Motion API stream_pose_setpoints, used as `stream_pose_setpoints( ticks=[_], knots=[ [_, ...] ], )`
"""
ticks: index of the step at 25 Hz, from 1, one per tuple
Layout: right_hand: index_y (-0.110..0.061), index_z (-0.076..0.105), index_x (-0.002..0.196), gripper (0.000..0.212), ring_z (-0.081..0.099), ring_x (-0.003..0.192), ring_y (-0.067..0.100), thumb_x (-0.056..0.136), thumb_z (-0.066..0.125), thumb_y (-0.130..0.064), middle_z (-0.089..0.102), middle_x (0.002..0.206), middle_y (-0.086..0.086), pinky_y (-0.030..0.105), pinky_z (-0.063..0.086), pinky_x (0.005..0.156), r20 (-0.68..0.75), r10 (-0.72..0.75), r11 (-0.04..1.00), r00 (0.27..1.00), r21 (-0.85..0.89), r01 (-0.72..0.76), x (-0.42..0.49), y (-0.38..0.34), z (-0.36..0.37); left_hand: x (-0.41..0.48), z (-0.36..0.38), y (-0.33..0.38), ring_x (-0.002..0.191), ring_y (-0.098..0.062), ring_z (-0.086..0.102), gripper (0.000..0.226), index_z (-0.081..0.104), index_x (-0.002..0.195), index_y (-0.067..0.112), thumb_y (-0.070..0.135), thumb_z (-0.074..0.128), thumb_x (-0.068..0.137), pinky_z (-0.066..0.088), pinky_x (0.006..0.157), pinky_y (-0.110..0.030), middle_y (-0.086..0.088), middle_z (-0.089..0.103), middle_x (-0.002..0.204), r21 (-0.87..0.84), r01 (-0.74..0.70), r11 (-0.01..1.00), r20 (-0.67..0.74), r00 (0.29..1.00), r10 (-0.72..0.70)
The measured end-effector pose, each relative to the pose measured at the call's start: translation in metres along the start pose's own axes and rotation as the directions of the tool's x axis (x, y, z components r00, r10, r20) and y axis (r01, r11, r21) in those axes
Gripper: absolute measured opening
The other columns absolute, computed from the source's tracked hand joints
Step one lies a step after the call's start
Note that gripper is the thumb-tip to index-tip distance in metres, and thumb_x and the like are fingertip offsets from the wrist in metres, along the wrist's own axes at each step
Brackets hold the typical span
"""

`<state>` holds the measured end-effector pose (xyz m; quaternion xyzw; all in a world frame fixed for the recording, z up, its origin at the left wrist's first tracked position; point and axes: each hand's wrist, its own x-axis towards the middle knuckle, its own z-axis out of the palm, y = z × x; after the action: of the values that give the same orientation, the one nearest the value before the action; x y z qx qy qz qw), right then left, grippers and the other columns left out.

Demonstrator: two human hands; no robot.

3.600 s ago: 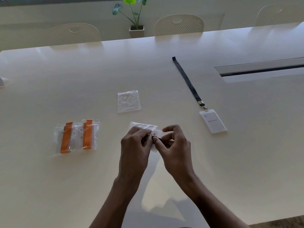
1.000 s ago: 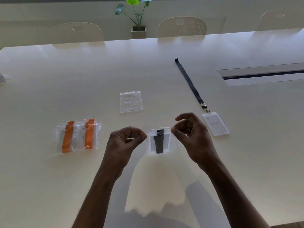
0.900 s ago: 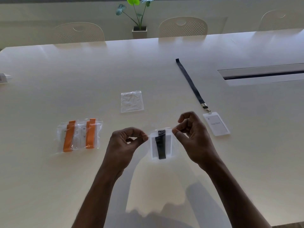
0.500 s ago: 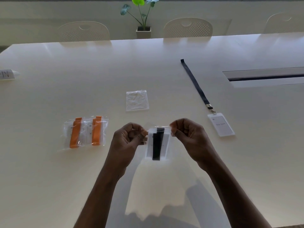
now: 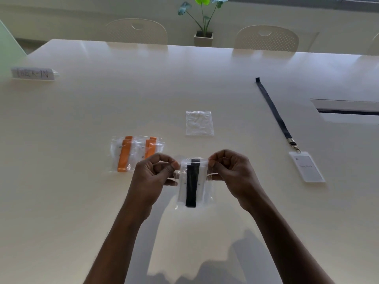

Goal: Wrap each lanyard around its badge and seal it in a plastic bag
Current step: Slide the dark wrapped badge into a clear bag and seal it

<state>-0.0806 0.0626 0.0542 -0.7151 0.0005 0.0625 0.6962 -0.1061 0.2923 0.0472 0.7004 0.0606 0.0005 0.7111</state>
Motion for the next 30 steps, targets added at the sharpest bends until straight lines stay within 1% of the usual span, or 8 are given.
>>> stream_pose_setpoints(
  ticks=[4,8,12,14,18,21,25,30],
  knots=[
    [0.009,0.068,0.100,0.008,0.075,0.087,0.046,0.099,0.064,0.003,0.076,0.093,0.028,0.047,0.067,0.079,0.016,0.095,0.995,0.995,0.020,-0.095,0.022,0.005,0.034,0.015,-0.029,-0.004,0.079,-0.019,0.079,0.005,0.078,0.098,0.017,0.017,0.076,0.094,0.064,0.070,-0.030,-0.002,0.082,0.089,0.132,-0.013,0.991,-0.100,0.995,0.026],
    [0.012,0.065,0.107,0.014,0.076,0.081,0.033,0.101,0.062,-0.001,0.076,0.095,0.024,0.039,0.067,0.077,0.039,0.187,0.982,0.982,0.031,-0.188,0.053,0.008,0.055,0.046,-0.050,0.002,0.078,-0.002,0.073,0.006,0.082,0.094,0.023,0.027,0.079,0.092,0.055,0.074,-0.017,0.010,0.079,0.083,0.459,-0.071,0.886,-0.151,0.976,0.157],
    [0.011,0.065,0.111,0.017,0.075,0.083,0.031,0.101,0.063,-0.004,0.072,0.097,0.023,0.040,0.066,0.080,0.016,0.251,0.968,0.968,-0.009,-0.251,0.087,0.010,0.069,0.083,-0.056,0.012,0.064,0.000,0.063,0.008,0.081,0.086,0.021,0.027,0.080,0.091,0.045,0.061,-0.011,0.011,0.073,0.075,0.606,-0.098,0.790,-0.124,0.969,0.215],
    [0.011,0.065,0.110,0.016,0.072,0.078,0.028,0.101,0.063,-0.002,0.067,0.090,0.018,0.039,0.066,0.076,-0.037,0.260,0.965,0.965,-0.026,-0.261,0.101,0.014,0.074,0.101,-0.057,0.014,0.067,-0.002,0.062,0.009,0.083,0.090,0.017,0.025,0.079,0.092,0.047,0.066,-0.018,0.007,0.075,0.080,0.659,-0.105,0.745,-0.085,0.974,0.212],
    [0.007,0.068,0.103,0.009,0.069,0.074,0.026,0.100,0.065,-0.001,0.065,0.090,0.017,0.038,0.066,0.068,-0.146,0.214,0.961,0.966,-0.147,-0.235,0.118,0.025,0.079,0.125,-0.055,0.014,0.085,-0.018,0.067,0.012,0.083,0.096,0.014,0.025,0.077,0.093,0.055,0.081,-0.031,0.000,0.077,0.093,0.722,-0.097,0.685,-0.013,0.988,0.154],
    [0.000,0.071,0.095,0.006,0.070,0.066,0.023,0.098,0.067,-0.003,0.068,0.086,0.016,0.031,0.061,0.057,-0.211,0.147,0.940,0.966,-0.273,-0.203,0.124,0.031,0.081,0.134,-0.056,0.011,0.090,-0.019,0.067,0.010,0.081,0.085,0.017,0.025,0.078,0.091,0.049,0.076,-0.028,0.002,0.073,0.084,0.761,-0.083,0.644,0.016,0.994,0.109],
    [-0.011,0.075,0.094,0.005,0.072,0.078,0.023,0.096,0.071,-0.013,0.074,0.087,0.008,0.040,0.062,0.075,-0.232,0.010,0.834,0.973,-0.535,-0.136,0.127,0.036,0.081,0.138,-0.058,0.007,0.093,-0.021,0.068,0.011,0.081,0.087,0.018,0.028,0.080,0.090,0.057,0.082,-0.034,-0.001,0.074,0.088,0.792,-0.081,0.605,0.057,0.997,0.059],
    [-0.013,0.068,0.115,0.023,0.073,0.094,0.025,0.099,0.069,-0.029,0.074,0.104,0.009,0.044,0.062,0.086,-0.195,0.002,0.824,0.981,-0.556,-0.112,0.120,0.037,0.076,0.129,-0.055,0.009,0.093,-0.022,0.068,0.019,0.080,0.104,0.012,0.028,0.074,0.096,0.057,0.089,-0.038,-0.007,0.076,0.101,0.807,-0.168,0.566,0.036,0.971,0.238]
  ],
)
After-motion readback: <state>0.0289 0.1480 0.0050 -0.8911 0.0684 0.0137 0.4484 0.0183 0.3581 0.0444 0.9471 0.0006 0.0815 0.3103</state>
